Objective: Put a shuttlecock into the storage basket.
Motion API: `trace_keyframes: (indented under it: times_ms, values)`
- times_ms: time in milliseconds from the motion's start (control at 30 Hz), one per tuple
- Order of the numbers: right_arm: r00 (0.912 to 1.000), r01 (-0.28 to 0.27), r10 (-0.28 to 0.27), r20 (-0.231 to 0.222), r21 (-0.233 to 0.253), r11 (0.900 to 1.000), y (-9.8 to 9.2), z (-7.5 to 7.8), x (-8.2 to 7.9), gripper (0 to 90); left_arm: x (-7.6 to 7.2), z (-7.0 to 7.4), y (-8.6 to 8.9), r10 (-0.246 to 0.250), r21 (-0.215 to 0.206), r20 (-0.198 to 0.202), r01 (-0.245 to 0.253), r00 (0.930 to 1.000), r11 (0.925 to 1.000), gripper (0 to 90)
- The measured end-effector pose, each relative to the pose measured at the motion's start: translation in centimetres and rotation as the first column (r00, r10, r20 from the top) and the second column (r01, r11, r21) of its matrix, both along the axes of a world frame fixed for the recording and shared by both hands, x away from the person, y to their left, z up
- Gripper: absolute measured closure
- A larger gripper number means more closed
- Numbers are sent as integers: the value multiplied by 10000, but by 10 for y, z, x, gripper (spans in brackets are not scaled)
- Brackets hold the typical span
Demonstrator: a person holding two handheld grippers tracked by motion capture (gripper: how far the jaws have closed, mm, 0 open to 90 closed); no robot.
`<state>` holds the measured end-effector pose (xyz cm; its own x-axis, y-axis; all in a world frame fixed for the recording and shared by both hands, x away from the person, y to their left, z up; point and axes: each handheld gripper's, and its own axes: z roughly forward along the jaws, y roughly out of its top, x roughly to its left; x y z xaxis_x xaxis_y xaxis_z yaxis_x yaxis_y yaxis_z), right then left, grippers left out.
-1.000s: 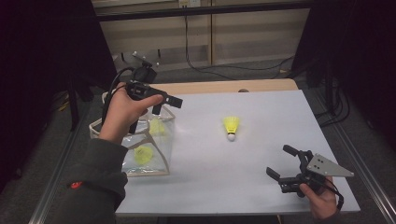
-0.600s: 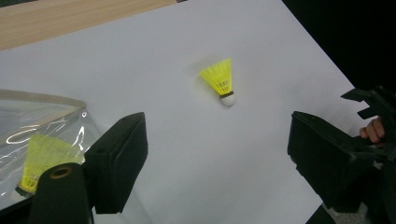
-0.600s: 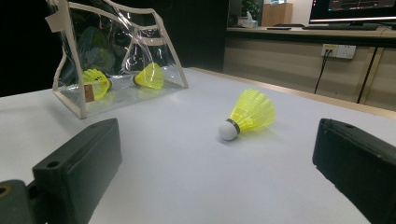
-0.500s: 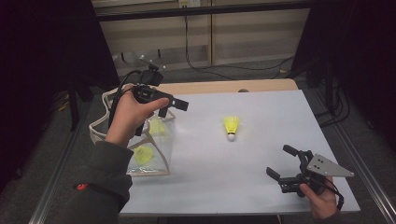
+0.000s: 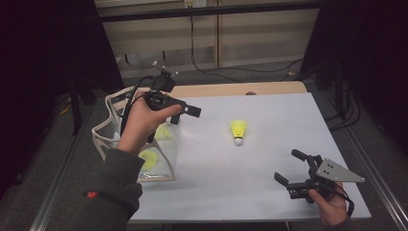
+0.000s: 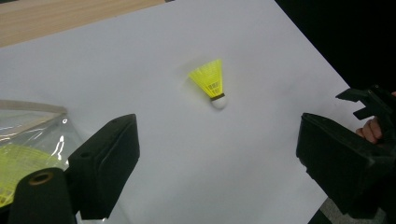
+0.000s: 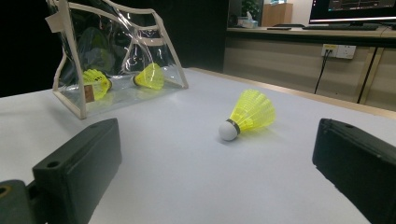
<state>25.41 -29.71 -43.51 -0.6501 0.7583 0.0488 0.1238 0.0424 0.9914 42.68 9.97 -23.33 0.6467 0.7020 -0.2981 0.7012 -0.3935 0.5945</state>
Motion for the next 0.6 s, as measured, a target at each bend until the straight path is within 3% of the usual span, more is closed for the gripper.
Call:
trace_keyframes:
  times_ms: [600]
  values:
    - [10000,4,-4,-1,-31,10000,-1,0,0,10,-4,-17,-18,-230,128,167,228,9996,9997,105]
